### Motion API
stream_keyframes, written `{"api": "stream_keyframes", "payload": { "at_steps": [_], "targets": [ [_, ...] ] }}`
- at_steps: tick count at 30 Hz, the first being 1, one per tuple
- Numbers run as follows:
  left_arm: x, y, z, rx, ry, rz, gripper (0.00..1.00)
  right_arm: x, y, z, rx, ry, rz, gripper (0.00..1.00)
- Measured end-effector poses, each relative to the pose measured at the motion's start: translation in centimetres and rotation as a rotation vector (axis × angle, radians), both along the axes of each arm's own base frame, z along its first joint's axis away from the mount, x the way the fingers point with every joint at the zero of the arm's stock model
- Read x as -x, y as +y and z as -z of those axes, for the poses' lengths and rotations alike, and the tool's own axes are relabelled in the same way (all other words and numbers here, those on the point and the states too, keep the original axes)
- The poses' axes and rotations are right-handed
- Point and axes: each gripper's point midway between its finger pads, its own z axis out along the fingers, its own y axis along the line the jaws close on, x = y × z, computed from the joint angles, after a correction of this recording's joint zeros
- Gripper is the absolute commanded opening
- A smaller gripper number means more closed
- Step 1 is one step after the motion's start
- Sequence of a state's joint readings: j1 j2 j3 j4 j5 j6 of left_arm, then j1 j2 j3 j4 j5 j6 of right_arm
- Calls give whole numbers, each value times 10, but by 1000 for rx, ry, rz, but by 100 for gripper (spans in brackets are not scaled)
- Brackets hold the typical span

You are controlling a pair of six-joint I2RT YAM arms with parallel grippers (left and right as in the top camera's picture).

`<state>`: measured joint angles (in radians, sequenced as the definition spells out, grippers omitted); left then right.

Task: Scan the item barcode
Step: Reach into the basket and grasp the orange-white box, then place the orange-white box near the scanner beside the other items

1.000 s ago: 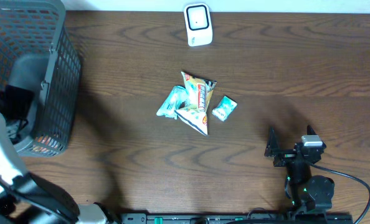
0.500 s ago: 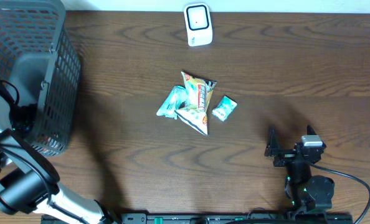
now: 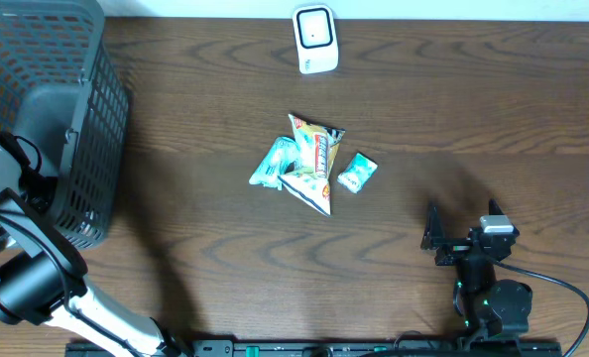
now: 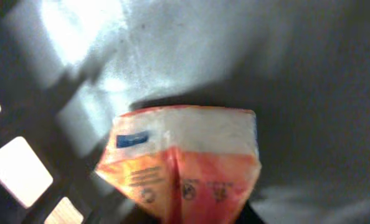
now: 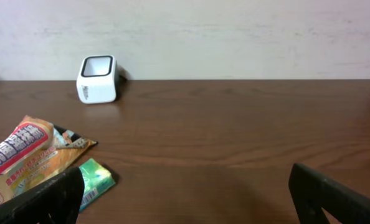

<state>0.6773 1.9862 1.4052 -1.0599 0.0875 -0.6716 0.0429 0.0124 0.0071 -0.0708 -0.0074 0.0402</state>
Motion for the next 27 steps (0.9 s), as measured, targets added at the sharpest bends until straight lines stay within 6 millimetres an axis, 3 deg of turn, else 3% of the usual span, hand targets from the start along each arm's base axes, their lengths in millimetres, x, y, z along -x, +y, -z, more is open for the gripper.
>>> {"api": "stream_keyframes", "payload": {
  "at_steps": [6, 9, 11, 13, 16, 20, 23, 24, 27],
  "targets": [
    [-3, 3, -7, -8, -5, 3, 8, 0, 0, 0, 0, 0, 0, 99],
    [-17, 15, -30, -45, -44, 3, 8, 0, 0, 0, 0, 0, 0, 99],
    [-33, 27, -57, -98, -115, 2, 7, 0, 0, 0, 0, 0, 0, 99],
    [-52, 37, -97, -160, -230, 2, 8, 0, 0, 0, 0, 0, 0, 99],
    [-73, 41, -175, -259, -449, 10, 8, 0, 0, 0, 0, 0, 0, 99],
    [-79, 30, -278, -403, -742, 42, 8, 0, 0, 0, 0, 0, 0, 99],
    [-64, 6, -343, -488, -919, 68, 8, 0, 0, 0, 0, 0, 0, 99],
    [-62, -1, -355, -499, -956, 80, 8, 0, 0, 0, 0, 0, 0, 99],
    [-60, -46, -394, -487, -1102, 179, 8, 0, 0, 0, 0, 0, 0, 99]
  ]
}}
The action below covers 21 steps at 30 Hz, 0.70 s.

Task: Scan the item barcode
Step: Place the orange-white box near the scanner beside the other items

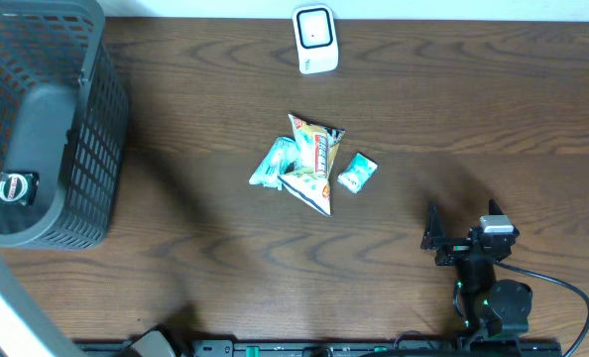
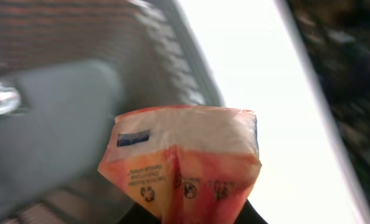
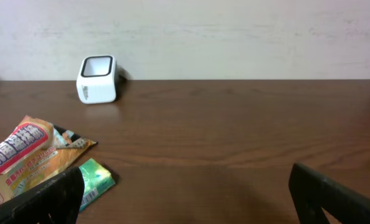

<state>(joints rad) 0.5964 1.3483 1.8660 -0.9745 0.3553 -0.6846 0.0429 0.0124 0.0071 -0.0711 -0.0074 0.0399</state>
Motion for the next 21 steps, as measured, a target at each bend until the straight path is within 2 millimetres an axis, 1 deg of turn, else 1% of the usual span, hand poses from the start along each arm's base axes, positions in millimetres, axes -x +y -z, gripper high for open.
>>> {"api": "stream_keyframes", "payload": {
  "at_steps": [1, 2, 3, 4, 6, 9, 10, 13, 14, 18, 21],
  "targets": [
    [-1, -12, -5, -6, -16, 33, 8, 0, 0, 0, 0, 0, 0, 99],
    [-5, -39, -13, -8, -43, 119, 8, 0, 0, 0, 0, 0, 0, 99],
    [-11, -64, -16, -11, -52, 198, 8, 0, 0, 0, 0, 0, 0, 99],
    [-15, -84, -17, -13, -56, 267, 7, 0, 0, 0, 0, 0, 0, 99],
    [-26, -129, -13, -25, -45, 424, 8, 0, 0, 0, 0, 0, 0, 99],
    [-40, -194, 3, -60, -7, 656, 8, 0, 0, 0, 0, 0, 0, 99],
    [-44, -219, 12, -81, 12, 747, 8, 0, 0, 0, 0, 0, 0, 99],
    [-54, -275, 40, -126, 73, 933, 8, 0, 0, 0, 0, 0, 0, 99],
    [-57, -293, 53, -138, 102, 986, 8, 0, 0, 0, 0, 0, 0, 99],
    [-70, -347, 100, -178, 195, 1118, 8, 0, 0, 0, 0, 0, 0, 99],
    [-77, -384, 137, -191, 262, 1197, 9, 0, 0, 0, 0, 0, 0, 99]
  ]
}}
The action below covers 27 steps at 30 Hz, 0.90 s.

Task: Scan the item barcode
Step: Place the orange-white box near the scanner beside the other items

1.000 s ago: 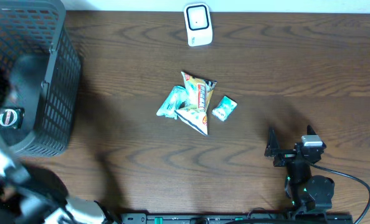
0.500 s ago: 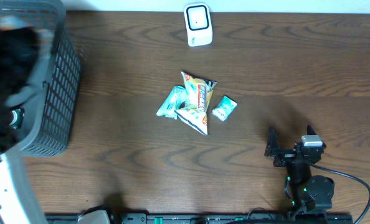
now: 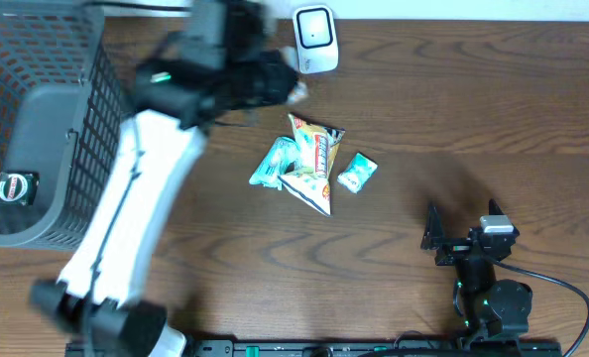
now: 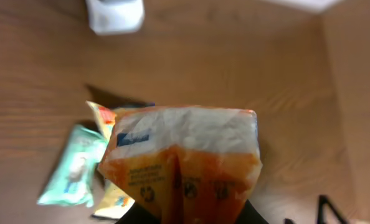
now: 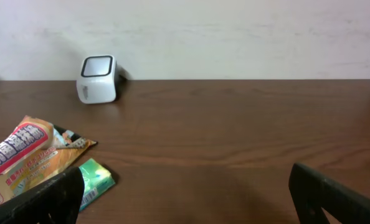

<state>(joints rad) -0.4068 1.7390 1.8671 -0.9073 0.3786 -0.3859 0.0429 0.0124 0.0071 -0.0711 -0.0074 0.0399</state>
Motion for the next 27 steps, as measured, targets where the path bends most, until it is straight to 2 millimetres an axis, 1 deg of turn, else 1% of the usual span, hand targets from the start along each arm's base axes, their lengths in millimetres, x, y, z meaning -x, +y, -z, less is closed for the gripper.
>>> {"api": "stream_keyframes", "payload": {
  "at_steps": [1, 3, 5, 7, 10, 13, 14, 15, 19, 20, 21, 24, 26, 27],
  "targets": [
    [-2, -13, 15, -14, 21, 25, 11, 0, 0, 0, 0, 0, 0, 99],
    [-5, -31, 39, -36, 55, 56, 13, 0, 0, 0, 0, 0, 0, 99],
    [-6, -48, 63, -55, 89, 85, 15, 0, 0, 0, 0, 0, 0, 99],
    [-8, -64, 89, -74, 124, 107, 15, 0, 0, 0, 0, 0, 0, 99],
    [-10, -82, 123, -94, 162, 131, 15, 0, 0, 0, 0, 0, 0, 99],
    [-13, -95, 149, -108, 184, 147, 16, 0, 0, 0, 0, 0, 0, 99],
    [-13, -98, 154, -111, 186, 151, 17, 0, 0, 0, 0, 0, 0, 99],
    [-13, -101, 160, -114, 191, 156, 24, 0, 0, 0, 0, 0, 0, 99],
    [-17, -111, 171, -108, 181, 164, 27, 0, 0, 0, 0, 0, 0, 99],
    [-17, -112, 172, -109, 179, 166, 30, 0, 0, 0, 0, 0, 0, 99],
    [-17, -113, 173, -110, 179, 165, 35, 0, 0, 0, 0, 0, 0, 99],
    [-19, -111, 177, -129, 175, 151, 39, 0, 0, 0, 0, 0, 0, 99],
    [-20, -110, 180, -138, 178, 144, 48, 0, 0, 0, 0, 0, 0, 99],
    [-20, -109, 182, -142, 180, 140, 49, 0, 0, 0, 0, 0, 0, 99]
  ]
}}
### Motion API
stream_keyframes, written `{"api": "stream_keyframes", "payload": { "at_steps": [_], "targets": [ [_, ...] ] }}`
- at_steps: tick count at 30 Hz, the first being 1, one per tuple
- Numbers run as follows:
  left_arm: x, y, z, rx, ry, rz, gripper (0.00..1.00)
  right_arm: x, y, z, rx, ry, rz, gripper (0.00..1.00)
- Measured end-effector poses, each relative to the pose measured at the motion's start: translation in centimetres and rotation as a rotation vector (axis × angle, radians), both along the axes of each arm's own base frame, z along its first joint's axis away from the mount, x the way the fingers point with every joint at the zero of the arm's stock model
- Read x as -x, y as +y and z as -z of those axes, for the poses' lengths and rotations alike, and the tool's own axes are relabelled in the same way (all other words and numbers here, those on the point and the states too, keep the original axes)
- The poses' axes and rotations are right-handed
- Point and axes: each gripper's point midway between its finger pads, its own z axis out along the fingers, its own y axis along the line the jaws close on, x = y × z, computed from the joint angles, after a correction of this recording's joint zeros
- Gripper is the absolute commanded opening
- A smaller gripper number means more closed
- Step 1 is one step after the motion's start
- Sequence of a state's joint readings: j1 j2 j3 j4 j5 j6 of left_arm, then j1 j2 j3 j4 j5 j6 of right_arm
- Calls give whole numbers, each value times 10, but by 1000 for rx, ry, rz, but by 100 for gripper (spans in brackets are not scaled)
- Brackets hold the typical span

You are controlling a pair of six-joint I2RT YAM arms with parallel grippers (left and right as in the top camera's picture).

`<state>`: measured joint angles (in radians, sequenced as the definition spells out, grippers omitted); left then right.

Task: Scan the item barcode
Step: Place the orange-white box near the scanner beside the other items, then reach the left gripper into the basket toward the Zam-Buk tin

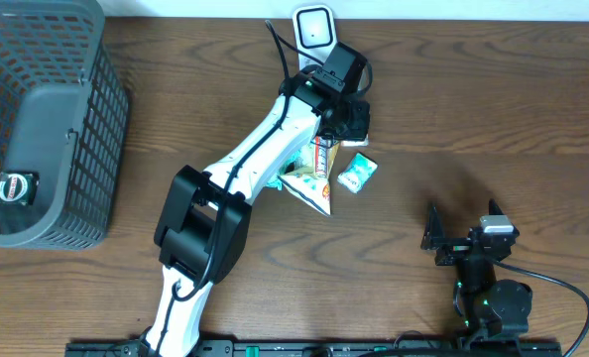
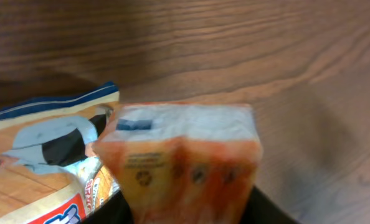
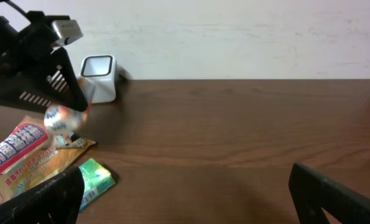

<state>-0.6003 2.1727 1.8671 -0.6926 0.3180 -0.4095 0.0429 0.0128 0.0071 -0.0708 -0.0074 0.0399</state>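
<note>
My left gripper (image 1: pixel 346 119) is shut on an orange and white packet (image 2: pixel 185 149). It hangs low over the pile of snacks, just in front of the white scanner (image 1: pixel 314 38). The right wrist view shows that packet (image 3: pixel 60 116) as a blur near the scanner (image 3: pixel 98 78). The dark fingers of the left gripper (image 2: pixel 191 213) show only at the bottom edge, either side of the packet. No barcode can be made out on the packet. My right gripper (image 1: pixel 435 238) rests open at the front right, nothing between its fingers (image 3: pixel 48 199).
Under the left gripper lie a yellow snack bag (image 1: pixel 312 169), a teal packet (image 1: pixel 271 165) and a small green packet (image 1: pixel 357 173). A grey mesh basket (image 1: pixel 86 119) stands at the far left with a round item (image 1: pixel 13 186) inside.
The left gripper, still holding the orange packet, was left of the scanner and is now right of it, lower, over the snack pile. The right arm has not moved.
The left gripper was down inside the basket, shut on the orange packet. Then it held the packet above the basket, the arm out of the overhead view. Later it was over the table near the scanner, and now just in front of the scanner.
</note>
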Motion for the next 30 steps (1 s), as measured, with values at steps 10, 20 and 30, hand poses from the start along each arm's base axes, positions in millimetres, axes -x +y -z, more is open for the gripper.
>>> {"api": "stream_keyframes", "payload": {
  "at_steps": [10, 20, 30],
  "targets": [
    [3, 3, 4, -15, 20, -4, 55, 0, 0, 0, 0, 0, 0, 99],
    [-15, 29, -43, 55, -41, -59, 62, 0, 0, 0, 0, 0, 0, 99],
    [-34, 240, -302, 179, -628, -418, 66, 0, 0, 0, 0, 0, 0, 99]
  ]
}}
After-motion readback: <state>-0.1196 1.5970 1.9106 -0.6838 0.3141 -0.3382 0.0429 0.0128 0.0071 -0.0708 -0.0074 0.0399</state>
